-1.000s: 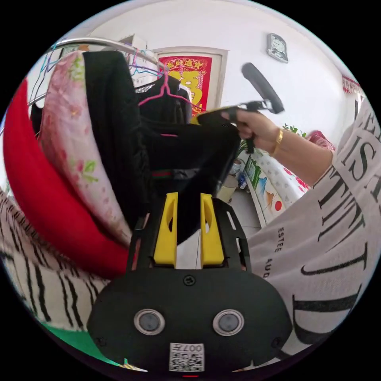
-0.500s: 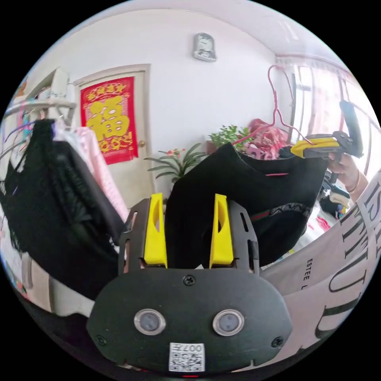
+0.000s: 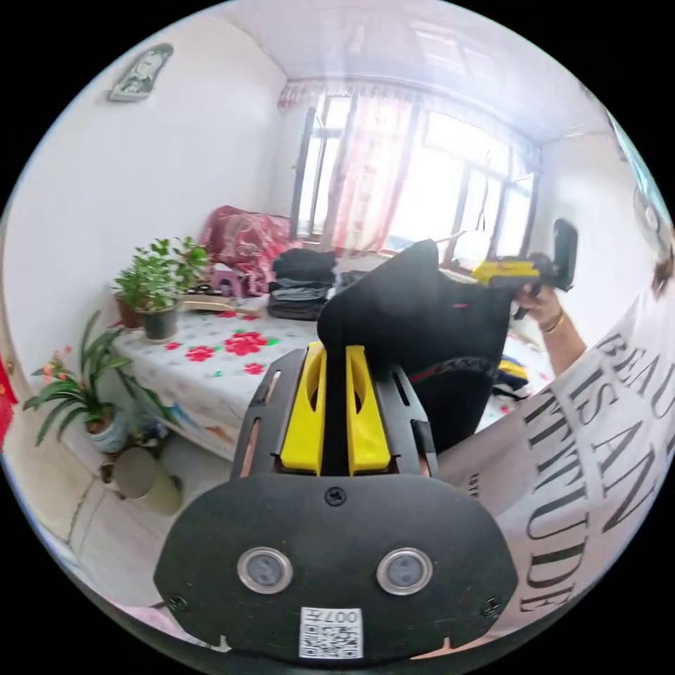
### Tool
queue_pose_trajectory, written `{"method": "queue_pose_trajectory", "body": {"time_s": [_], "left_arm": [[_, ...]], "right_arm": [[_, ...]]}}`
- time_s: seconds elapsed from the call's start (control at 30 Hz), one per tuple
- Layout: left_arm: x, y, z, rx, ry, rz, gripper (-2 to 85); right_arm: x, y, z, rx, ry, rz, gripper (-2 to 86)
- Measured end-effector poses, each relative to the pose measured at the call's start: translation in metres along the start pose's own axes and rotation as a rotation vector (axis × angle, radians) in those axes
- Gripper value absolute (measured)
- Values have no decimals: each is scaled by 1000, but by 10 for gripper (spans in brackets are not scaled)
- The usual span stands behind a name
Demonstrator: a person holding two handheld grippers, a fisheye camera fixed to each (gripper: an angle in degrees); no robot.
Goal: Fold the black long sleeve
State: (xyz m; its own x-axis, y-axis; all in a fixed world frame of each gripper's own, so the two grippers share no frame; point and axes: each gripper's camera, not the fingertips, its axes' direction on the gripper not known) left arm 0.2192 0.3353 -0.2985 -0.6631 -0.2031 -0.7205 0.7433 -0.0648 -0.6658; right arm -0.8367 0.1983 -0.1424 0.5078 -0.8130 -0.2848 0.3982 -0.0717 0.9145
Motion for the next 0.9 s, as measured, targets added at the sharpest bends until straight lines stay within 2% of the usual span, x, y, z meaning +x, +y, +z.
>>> {"method": "queue_pose_trajectory", "body": {"time_s": [0.2, 0.33, 0.4, 0.47, 0.53, 0.6, 0.9], "left_arm": [[-3, -63, 77, -114, 240, -35, 15], [-11, -89, 121, -307, 171, 21, 16], [-28, -99, 129, -338, 183, -3, 15], [-53, -109, 135, -333, 263, -83, 15], [-86, -123, 146, -332, 424, -190, 15], [-105, -137, 153, -333, 488, -229, 12], [-171, -209, 185, -431, 646, -329, 3]], "right_arm": [[98, 62, 8, -47, -108, 240, 9], [135, 88, 16, -113, -113, 302, 0], [157, 100, 6, -84, -138, 349, -1], [182, 113, -7, -47, -168, 420, -2], [210, 129, -26, -15, -202, 503, -3], [227, 138, -40, 2, -210, 550, -3], [296, 165, -78, -57, -236, 718, -3]]}}
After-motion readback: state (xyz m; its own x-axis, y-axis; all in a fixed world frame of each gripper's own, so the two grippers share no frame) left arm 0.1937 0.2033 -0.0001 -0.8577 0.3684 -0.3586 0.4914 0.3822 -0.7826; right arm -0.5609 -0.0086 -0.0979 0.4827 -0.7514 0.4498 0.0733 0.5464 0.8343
